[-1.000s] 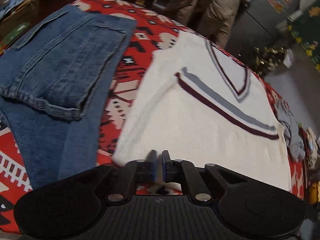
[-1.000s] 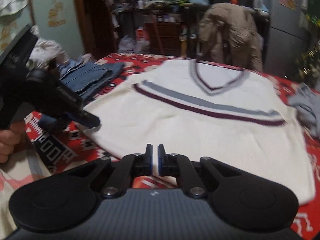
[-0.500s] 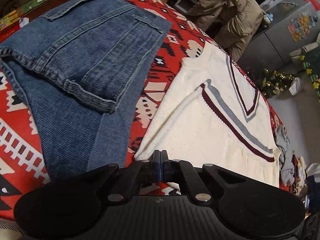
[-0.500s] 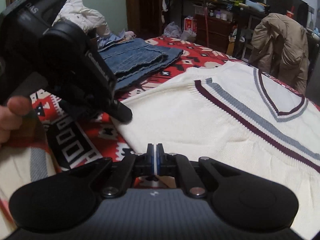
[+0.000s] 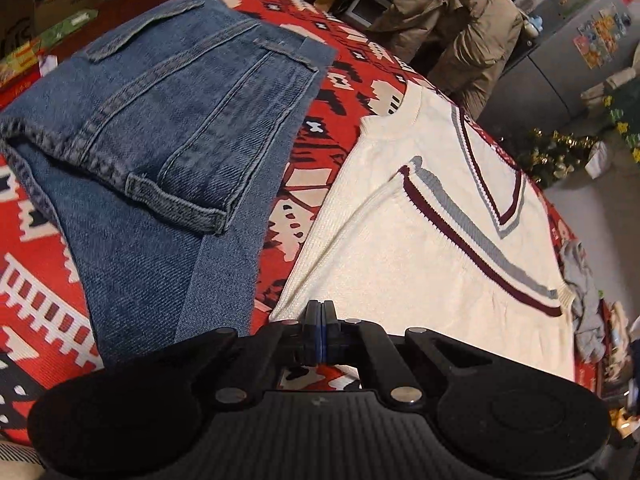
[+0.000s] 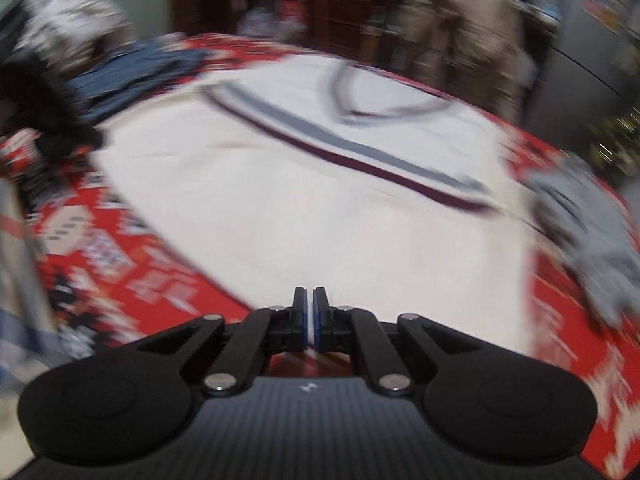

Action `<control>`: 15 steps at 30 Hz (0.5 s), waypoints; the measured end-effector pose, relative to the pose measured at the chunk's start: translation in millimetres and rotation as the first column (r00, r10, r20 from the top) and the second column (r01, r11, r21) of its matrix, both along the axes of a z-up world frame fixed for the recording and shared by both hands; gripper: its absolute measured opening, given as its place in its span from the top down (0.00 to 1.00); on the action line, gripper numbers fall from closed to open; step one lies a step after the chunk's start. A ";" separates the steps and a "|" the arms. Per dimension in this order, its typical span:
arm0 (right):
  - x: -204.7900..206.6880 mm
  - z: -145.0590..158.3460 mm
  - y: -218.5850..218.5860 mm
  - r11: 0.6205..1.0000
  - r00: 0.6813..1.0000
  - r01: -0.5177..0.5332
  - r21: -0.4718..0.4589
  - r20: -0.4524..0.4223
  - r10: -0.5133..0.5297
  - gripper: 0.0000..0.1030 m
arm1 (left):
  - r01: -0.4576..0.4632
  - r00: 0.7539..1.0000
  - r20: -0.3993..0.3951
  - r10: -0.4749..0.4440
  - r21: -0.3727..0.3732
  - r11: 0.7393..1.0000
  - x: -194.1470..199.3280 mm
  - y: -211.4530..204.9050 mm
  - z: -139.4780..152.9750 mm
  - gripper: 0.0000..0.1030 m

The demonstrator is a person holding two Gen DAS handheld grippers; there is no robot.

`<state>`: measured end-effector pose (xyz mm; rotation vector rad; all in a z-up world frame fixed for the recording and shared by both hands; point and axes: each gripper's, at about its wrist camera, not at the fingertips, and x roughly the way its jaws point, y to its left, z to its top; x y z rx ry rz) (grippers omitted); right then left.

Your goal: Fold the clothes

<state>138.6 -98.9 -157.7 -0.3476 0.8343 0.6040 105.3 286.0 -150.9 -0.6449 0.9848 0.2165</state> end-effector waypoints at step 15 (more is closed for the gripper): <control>-3.2 12.0 -47.1 0.974 0.981 0.189 0.127 0.022 -0.193 0.97 | 0.124 0.981 0.142 -0.131 0.058 0.991 -6.0 -28.0 23.4 0.94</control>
